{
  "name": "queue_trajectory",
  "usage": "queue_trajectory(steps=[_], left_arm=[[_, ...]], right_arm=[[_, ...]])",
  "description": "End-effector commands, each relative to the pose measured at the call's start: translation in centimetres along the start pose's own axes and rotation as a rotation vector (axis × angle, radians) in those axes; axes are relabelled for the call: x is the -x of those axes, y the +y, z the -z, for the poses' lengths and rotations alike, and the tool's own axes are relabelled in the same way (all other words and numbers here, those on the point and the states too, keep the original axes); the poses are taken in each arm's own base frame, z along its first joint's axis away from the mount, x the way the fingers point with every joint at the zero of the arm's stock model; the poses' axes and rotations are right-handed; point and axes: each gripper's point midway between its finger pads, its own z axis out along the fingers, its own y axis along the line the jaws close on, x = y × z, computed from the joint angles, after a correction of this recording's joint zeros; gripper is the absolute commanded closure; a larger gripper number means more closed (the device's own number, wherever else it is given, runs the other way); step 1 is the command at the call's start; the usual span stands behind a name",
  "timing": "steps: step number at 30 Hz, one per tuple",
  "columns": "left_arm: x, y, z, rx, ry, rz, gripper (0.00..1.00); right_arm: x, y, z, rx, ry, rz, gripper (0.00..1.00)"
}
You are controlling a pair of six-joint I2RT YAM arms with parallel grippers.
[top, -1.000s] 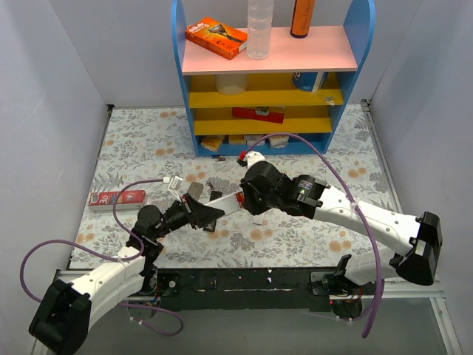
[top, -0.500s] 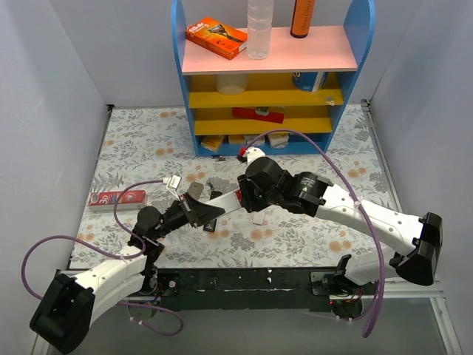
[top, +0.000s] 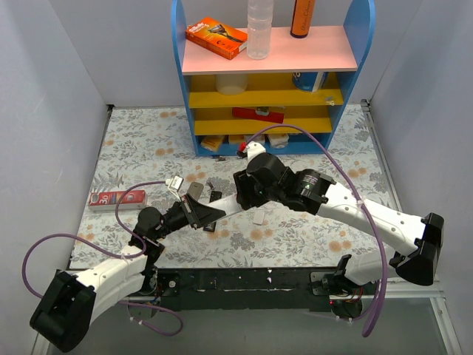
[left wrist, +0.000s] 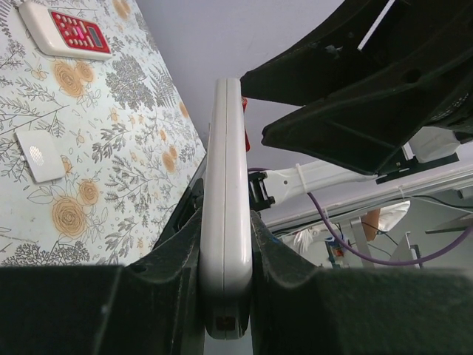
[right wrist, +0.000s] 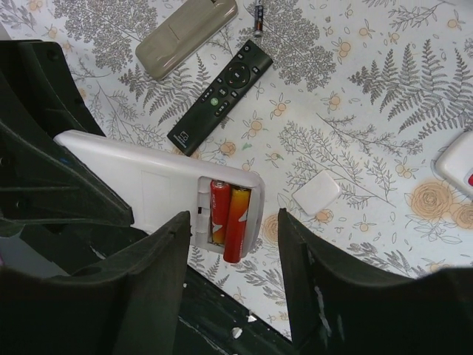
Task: Load the batteries into the remote control
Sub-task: Load the battery into the remote control.
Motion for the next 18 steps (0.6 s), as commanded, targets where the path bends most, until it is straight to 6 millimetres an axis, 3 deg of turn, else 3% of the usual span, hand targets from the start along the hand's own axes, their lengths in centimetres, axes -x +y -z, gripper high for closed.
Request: queue_trajectory(steps=[1,5,9,15,17,18], left_arm=[[0.0,-0.9,0.0,-0.040,0.002,-0.011,1.00],[0.0,-1.2,0.0,-0.053,0.006,-0.008,1.00],[0.1,-2.0,-0.1,-0.074,0.012,-0.010,1.00],[0.3,-2.8,-0.2,-0.100,0.014,-0.012,1.00],[0.3,-3.0,-0.2,-0.107,0.014,-0.009,1.00],[0.3,-3.2,-0.2,-0.112,0.016,-0.007,1.00]], right_arm=[[4.0,1.1,2.3,0.069,-0.153,0.026,0.39],[5.1,2.1,4.2,0.171,-0.247,0.082,0.30],[4.0,2.9,5.2,0.342,-0.255,0.140,0.30],[2.9,0.8,6.0,0.458,-0.308,0.182,0.28],[3.4,0.6,6.6,0.506,-0.369,0.191,0.28],[2.3,0.4,6.2,0.558,-0.348,0.192,0.28]])
